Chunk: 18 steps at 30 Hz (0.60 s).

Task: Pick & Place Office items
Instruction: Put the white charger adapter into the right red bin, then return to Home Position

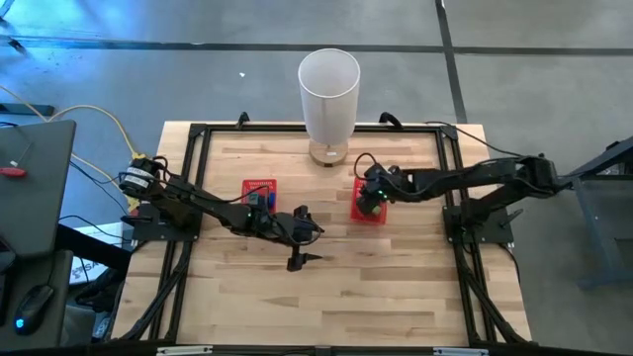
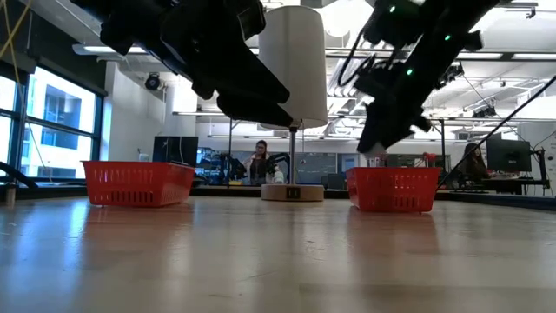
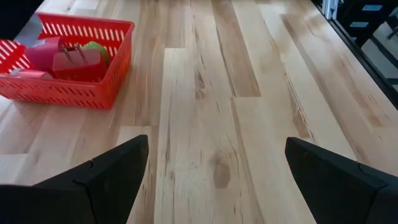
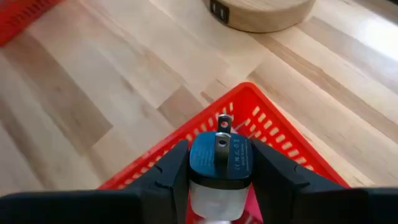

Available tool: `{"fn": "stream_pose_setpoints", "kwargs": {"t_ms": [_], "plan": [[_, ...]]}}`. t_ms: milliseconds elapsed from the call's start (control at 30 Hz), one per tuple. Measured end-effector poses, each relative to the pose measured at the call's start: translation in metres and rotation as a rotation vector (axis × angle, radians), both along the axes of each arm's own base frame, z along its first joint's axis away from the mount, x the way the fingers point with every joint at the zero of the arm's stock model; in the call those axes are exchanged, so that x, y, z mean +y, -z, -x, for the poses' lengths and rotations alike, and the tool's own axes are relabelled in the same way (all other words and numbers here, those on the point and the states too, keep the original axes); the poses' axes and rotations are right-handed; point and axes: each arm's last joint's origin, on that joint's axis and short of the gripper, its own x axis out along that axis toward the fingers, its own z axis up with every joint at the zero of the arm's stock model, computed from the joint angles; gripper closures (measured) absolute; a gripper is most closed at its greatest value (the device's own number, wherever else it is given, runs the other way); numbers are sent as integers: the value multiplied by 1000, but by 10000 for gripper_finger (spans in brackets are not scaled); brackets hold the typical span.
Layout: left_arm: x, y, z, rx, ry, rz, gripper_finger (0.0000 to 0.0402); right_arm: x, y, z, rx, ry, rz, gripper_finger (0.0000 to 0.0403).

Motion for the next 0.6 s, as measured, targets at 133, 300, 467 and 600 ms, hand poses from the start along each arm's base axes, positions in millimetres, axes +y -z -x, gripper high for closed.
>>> {"fn": "stream_pose_setpoints", "kwargs": {"t_ms": [133,300,467,600], "plan": [[0,0,0,4,0,1,31,-8,10,-3,32,19,-13,278],[0,0,0,8,-22,47,31,-16,19,-5,75,18,-29,262],[0,0,0,7,-20,42,31,-19,24,-5,87,18,-50,214],[0,0,0,6,-20,43,31,-19,23,-7,68,18,-47,200]]}}
